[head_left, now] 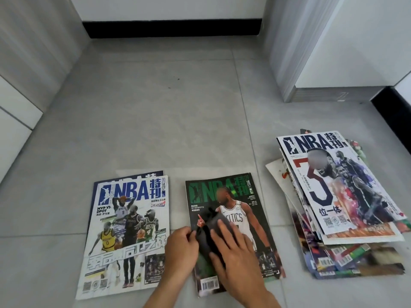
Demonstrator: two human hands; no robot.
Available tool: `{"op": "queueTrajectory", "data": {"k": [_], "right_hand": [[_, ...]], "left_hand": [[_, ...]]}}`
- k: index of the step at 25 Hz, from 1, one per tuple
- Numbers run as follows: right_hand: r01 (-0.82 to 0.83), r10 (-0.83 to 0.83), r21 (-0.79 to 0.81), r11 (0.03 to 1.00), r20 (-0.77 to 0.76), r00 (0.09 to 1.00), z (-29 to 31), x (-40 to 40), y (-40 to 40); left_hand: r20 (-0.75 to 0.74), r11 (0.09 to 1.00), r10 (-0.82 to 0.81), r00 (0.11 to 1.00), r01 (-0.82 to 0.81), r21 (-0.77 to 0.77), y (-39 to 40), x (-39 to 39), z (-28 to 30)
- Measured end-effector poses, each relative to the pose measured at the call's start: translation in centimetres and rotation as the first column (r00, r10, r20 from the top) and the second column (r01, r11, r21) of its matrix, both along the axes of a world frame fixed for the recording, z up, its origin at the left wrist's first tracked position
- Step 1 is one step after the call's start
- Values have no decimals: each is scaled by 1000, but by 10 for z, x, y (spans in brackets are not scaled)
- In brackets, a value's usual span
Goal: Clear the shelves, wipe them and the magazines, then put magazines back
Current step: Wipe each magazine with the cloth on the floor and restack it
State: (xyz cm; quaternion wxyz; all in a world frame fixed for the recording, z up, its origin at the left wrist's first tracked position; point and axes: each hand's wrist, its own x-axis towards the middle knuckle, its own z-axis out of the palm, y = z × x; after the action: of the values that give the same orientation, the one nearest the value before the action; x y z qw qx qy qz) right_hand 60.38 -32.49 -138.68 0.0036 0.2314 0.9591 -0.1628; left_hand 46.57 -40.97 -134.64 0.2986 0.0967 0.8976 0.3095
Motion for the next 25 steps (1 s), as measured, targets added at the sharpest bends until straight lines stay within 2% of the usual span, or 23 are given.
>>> {"op": "queueTrajectory", "data": {"k": [1,2,4,6,7,8,9,10,12,13,14,17,19,21,23,25], "right_hand": [[-106,106,53,993,2,994,-2,3,10],[-130,129,100,986,18,992,-4,5,26],[63,-67,146,987,19,998,-7,-2,65],[321,-325,91,943,33,945,-6,-26,85],[385,-389,72,920,60,919,-4,-47,79],[364,-368,72,929,52,928,0,-70,66],[270,-270,85,959,-2,963,4,-91,48],[132,-127,110,985,-48,991,1,-108,30],[-163,171,146,976,-42,984,-6,-119,29],[-192,199,145,971,-39,979,-7,-114,48],[-129,135,138,982,-40,990,-9,-106,72],[264,-262,112,958,-39,964,-11,-70,132],[369,-364,75,926,-75,928,-10,-61,116],[273,-263,117,955,-95,960,-14,-56,57],[71,-54,112,991,-149,987,-22,-28,-12],[-120,131,86,989,-135,982,-21,20,-25]], "left_hand": [[33,1000,-20,999,20,6,-4,-5,-2],[55,999,-46,997,45,16,-6,-10,-3],[65,996,-89,994,88,22,-7,-13,-1],[54,993,-112,992,110,33,-7,-15,-6],[47,992,-121,992,119,30,-6,-16,-9],[34,990,-135,990,134,34,-6,-16,-12],[32,991,-132,991,130,45,-6,-17,-14],[35,992,-118,992,115,58,-7,-18,-16],[54,993,-99,994,96,64,-7,-20,-17],[58,993,-109,992,106,51,-7,-19,-16],[54,992,-119,991,117,38,-7,-19,-15],[40,993,-112,993,111,27,-7,-18,-14],[22,995,-104,994,104,13,-6,-16,-15],[24,994,-104,994,103,25,-6,-16,-16],[55,995,-86,995,83,56,-7,-18,-16],[42,994,-88,995,85,63,-8,-19,-17]]}}
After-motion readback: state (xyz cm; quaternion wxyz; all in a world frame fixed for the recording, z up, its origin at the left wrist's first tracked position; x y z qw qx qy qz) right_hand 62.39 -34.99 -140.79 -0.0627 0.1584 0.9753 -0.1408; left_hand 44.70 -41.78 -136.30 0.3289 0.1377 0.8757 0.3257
